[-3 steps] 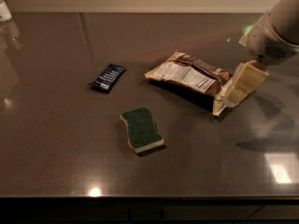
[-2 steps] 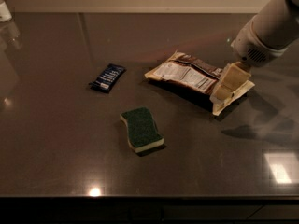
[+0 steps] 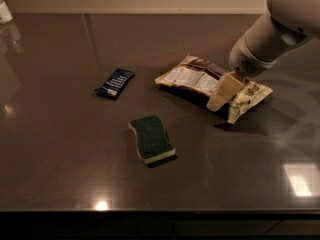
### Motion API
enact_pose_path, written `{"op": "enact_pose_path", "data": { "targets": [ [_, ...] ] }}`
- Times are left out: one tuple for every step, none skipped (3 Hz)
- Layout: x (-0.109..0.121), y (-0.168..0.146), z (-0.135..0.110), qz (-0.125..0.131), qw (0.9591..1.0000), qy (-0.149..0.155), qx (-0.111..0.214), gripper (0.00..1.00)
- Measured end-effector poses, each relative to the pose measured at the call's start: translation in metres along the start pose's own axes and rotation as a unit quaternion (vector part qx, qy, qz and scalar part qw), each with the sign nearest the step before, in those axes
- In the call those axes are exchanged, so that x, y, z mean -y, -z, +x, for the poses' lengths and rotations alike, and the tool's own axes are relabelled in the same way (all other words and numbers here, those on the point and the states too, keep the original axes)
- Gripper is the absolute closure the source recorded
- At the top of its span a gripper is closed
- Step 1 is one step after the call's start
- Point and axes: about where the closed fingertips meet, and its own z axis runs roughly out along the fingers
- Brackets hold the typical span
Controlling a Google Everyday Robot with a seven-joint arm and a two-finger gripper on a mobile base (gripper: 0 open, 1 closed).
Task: Move brown chip bag near sponge
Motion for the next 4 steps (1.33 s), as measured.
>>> {"op": "enact_pose_path", "data": {
  "targets": [
    [0.005, -0.018, -0.001, -0.007, 1.0000, -0.006, 0.003, 0.00],
    [0.009, -0.028, 0.002, -0.014, 0.9998, -0.015, -0.001, 0.15],
    [0.011, -0.032, 0.002, -0.019, 0.9996, -0.020, -0.001, 0.39],
    [0.012, -0.030, 0.000, -0.022, 0.9995, -0.020, 0.001, 0.62]
  ]
}}
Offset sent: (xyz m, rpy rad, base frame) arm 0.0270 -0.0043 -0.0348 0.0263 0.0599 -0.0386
